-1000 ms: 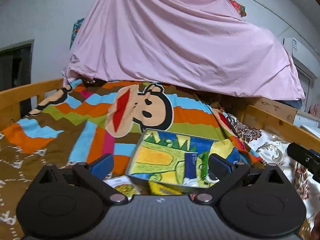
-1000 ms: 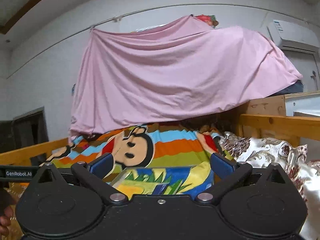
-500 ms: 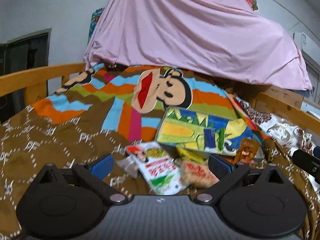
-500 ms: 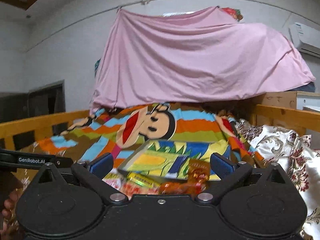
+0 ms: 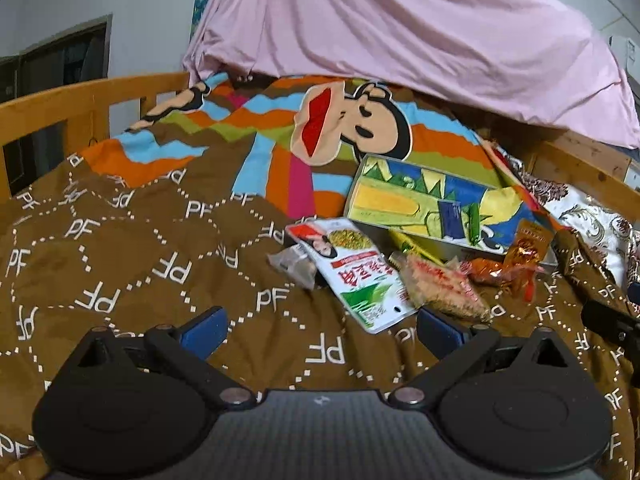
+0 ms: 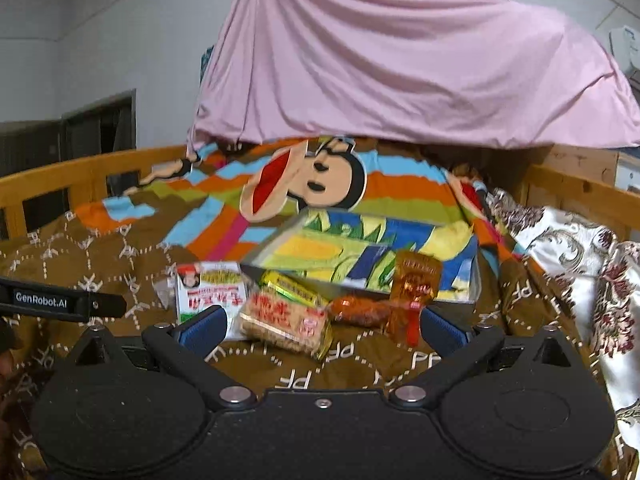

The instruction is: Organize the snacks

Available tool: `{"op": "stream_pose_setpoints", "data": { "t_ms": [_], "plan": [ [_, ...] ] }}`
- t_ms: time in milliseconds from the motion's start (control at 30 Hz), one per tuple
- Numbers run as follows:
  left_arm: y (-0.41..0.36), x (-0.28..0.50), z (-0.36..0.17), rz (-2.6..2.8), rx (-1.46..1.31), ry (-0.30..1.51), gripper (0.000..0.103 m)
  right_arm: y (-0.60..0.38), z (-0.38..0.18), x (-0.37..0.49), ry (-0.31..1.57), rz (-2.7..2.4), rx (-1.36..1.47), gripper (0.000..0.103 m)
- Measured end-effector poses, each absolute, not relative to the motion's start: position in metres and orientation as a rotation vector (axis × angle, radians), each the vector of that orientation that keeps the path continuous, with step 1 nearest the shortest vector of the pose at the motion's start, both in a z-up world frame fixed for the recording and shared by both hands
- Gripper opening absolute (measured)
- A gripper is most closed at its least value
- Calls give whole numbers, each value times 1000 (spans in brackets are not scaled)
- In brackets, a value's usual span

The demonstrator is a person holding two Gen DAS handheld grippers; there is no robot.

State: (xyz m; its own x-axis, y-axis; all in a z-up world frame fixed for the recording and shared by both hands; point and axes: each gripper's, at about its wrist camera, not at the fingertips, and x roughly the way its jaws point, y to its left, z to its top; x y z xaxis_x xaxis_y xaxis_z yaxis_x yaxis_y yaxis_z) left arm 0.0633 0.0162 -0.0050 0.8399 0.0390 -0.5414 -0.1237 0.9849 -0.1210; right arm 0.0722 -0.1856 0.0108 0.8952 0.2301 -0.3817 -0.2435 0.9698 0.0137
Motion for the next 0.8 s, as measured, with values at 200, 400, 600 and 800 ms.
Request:
{"op": "stream_pose_setpoints", "data": {
  "t_ms": [200, 400, 600, 800],
  "plan": [
    [20, 77, -12, 72, -153, 592, 102, -176, 1, 82, 448, 255, -61, 102],
    [17, 101, -18, 34, -156, 626, 102, -173, -7, 95, 509, 255, -59, 102],
    [13, 130, -24, -21, -172, 670, 103, -159, -17, 110, 476, 310, -254, 102],
    [16, 152, -37, -97, -254, 696, 102, -143, -36, 130, 430, 357, -415, 102]
  ]
}}
